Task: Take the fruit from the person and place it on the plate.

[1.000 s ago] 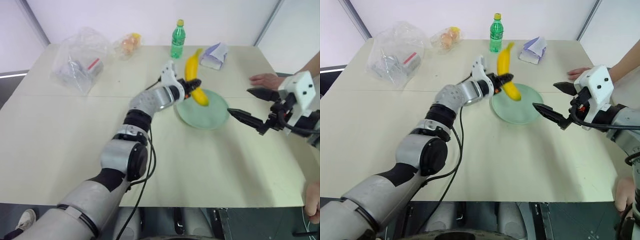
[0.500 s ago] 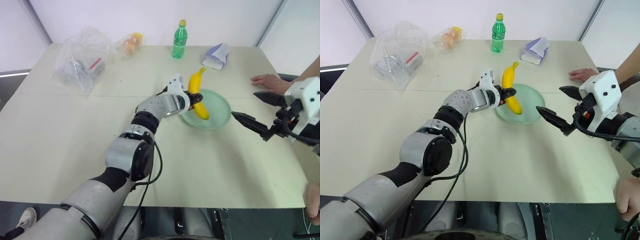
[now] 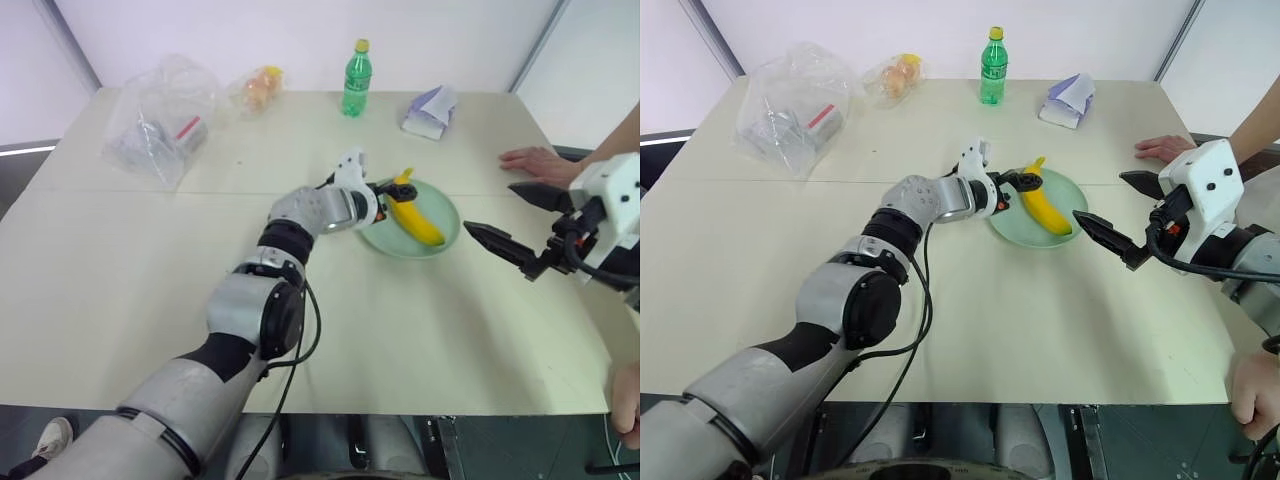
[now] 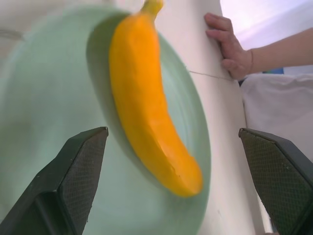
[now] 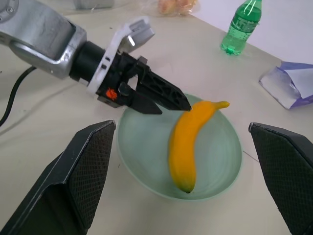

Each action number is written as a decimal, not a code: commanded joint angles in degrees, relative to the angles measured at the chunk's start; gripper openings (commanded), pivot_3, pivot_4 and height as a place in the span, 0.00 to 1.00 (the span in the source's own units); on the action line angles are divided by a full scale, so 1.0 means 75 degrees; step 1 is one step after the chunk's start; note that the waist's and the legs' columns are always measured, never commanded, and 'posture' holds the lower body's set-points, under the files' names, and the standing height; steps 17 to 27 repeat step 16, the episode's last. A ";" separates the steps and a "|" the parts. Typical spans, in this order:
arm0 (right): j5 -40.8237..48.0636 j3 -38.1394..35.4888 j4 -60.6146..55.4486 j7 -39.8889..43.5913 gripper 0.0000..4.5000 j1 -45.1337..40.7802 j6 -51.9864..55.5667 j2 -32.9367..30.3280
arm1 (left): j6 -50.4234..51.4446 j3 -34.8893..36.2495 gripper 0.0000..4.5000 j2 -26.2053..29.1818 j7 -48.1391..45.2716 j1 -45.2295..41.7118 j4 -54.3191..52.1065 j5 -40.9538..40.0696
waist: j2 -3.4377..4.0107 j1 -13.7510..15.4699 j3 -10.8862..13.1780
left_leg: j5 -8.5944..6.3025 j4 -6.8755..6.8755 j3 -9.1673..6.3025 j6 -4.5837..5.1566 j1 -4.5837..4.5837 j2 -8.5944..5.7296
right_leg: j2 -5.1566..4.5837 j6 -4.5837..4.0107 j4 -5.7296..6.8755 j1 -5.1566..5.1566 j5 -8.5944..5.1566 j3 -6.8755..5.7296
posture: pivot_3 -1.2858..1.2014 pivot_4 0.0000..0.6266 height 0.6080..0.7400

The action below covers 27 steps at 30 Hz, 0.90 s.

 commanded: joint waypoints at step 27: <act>-0.0935 0.1398 0.1085 0.0696 1.00 -0.0244 -0.1170 -0.0080 | -0.2983 -0.2817 0.99 0.5000 -0.5643 0.4322 -0.7821 0.1652 | 0.0019 -0.0019 -0.0011 | 0.0006 0.0006 0.0014 -0.0010 0.0002 0.0009 | -0.0007 -0.0004 0.0004 0.0001 0.0000 0.0005 | 0.52 0.24 0.93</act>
